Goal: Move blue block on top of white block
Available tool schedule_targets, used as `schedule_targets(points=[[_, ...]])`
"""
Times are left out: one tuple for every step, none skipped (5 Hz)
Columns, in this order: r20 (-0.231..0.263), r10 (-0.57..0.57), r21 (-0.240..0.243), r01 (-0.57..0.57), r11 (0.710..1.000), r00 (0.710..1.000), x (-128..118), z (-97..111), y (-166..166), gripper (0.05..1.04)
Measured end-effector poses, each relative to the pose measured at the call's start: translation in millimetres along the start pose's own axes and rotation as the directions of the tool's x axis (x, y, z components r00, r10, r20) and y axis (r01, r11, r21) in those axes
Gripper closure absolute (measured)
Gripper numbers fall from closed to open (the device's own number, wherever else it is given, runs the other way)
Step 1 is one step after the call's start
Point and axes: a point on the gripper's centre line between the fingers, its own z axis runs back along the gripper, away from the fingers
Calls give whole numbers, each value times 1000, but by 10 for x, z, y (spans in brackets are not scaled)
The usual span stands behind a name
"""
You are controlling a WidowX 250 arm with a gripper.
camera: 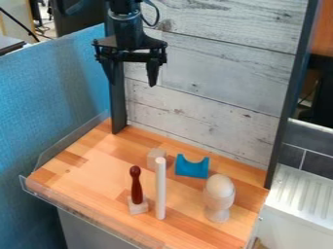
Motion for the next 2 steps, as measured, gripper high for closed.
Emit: schedule_targets(points=[[-34,-6,2,6,1000,999,-41,-128,-3,83],[-19,-74,26,74,997,997,-10,-191,-21,83]])
